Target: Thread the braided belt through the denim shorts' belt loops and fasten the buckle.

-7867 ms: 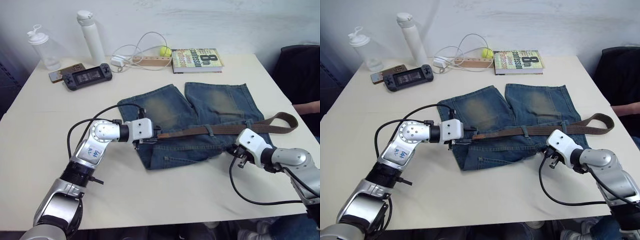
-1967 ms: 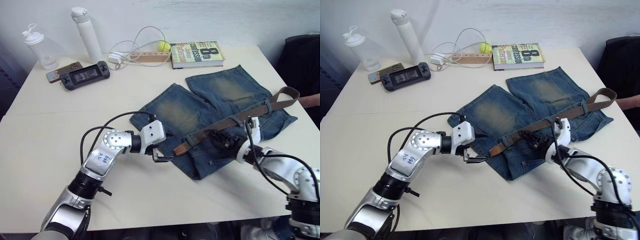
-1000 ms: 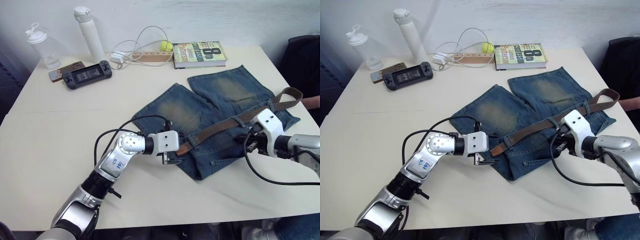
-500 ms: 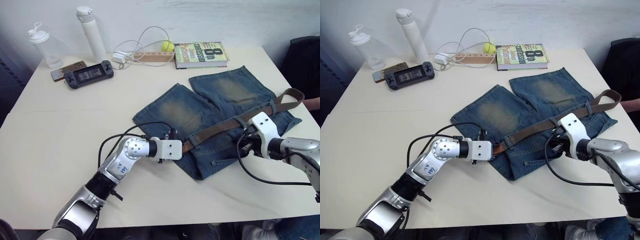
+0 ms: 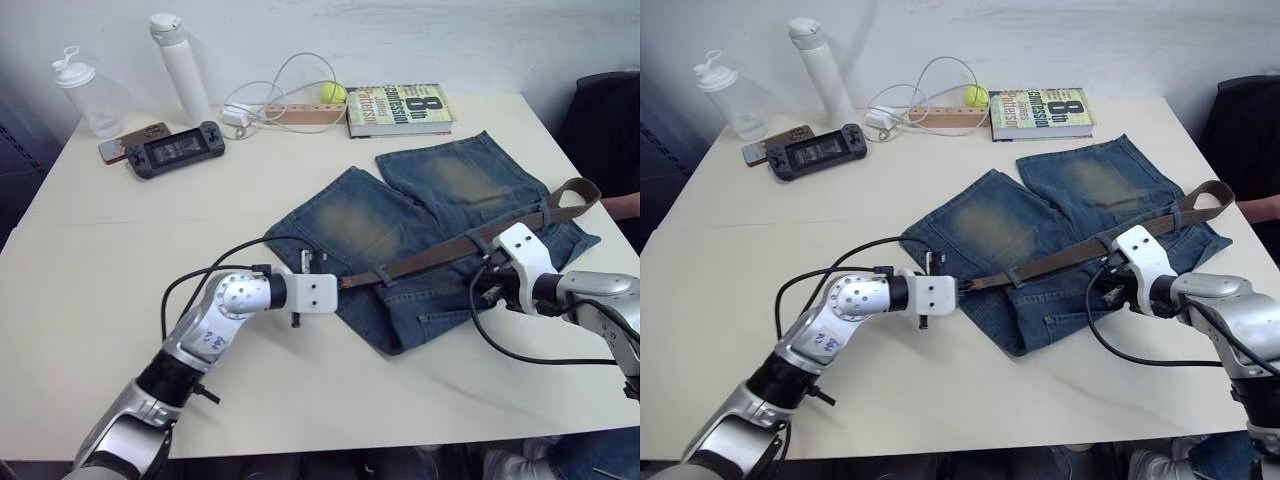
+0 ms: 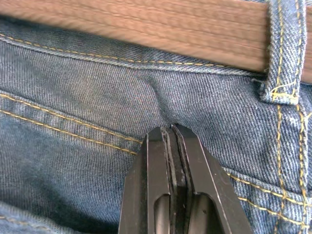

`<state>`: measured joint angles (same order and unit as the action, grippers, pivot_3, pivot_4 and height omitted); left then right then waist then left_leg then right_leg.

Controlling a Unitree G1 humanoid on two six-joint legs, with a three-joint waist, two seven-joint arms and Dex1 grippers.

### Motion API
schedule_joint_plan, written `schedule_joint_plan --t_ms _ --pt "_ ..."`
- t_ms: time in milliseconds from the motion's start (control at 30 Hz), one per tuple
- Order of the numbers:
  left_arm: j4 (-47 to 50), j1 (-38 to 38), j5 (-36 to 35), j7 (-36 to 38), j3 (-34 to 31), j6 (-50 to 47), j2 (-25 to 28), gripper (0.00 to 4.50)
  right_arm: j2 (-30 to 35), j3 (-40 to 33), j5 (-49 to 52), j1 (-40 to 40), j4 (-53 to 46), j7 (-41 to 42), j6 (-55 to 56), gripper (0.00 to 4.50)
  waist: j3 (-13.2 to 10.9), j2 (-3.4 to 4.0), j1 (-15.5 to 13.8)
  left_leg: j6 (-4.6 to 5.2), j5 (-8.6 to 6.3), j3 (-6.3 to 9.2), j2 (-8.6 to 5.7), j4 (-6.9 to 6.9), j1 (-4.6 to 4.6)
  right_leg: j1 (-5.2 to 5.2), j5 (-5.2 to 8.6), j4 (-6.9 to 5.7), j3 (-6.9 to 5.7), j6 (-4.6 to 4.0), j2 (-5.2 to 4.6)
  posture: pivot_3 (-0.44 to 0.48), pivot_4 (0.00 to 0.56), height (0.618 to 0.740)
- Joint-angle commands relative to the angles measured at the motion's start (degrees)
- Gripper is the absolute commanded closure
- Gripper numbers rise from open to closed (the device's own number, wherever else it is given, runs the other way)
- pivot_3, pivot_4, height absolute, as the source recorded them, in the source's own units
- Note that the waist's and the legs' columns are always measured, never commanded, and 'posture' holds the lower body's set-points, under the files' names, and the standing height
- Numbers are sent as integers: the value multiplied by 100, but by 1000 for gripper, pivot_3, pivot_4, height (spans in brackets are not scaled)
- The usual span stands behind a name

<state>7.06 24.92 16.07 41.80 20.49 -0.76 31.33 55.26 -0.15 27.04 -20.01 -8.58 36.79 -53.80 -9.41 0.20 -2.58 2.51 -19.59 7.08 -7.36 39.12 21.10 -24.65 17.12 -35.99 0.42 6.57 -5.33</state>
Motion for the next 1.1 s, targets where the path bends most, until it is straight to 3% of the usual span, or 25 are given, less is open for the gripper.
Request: schedule_joint_plan --t_ms 33,267,433,633,867,1100 --pt "269 -338 160 -192 -425 76 367 4438 -65 174 -260 -37 250 16 -71 4500 2 -3 -7 0 0 1 0 0 0 1 0 0 -1 0 0 0 150 740" --pt "462 -1441 224 -499 -1277 548 1283 4438 -157 423 -463 -227 456 273 -5 4500 15 -24 95 -3 -2 1 3 -6 -10 9 0 1 0 -3 1 0 150 740" --pt "46 -2222 614 -1009 -1583 1352 1870 4438 -269 603 -629 -386 624 443 108 4500 25 -31 118 -4 -3 -1 5 -14 -20 14 1 4 3 -5 2 0 150 740" --pt "-40 -2949 175 -1083 -2219 1196 1940 4438 -345 804 -839 -709 918 710 239 4500 36 -44 165 -3 -6 -16 9 -65 -88 61 4 17 12 -10 2 0 150 740" --pt "-70 -4088 -748 -790 -3460 832 1929 4438 -508 1101 -1130 -1140 1384 1015 462 4500 38 -44 282 -8 -7 -19 19 -101 -112 69 13 19 12 -25 5 0 150 740" --pt "-44 -4583 -1093 -639 -3788 845 1818 4438 -671 1194 -1284 -1319 1541 1156 513 4500 40 -44 281 -5 -22 -22 24 -119 -176 124 17 37 12 -31 5 0 150 740"
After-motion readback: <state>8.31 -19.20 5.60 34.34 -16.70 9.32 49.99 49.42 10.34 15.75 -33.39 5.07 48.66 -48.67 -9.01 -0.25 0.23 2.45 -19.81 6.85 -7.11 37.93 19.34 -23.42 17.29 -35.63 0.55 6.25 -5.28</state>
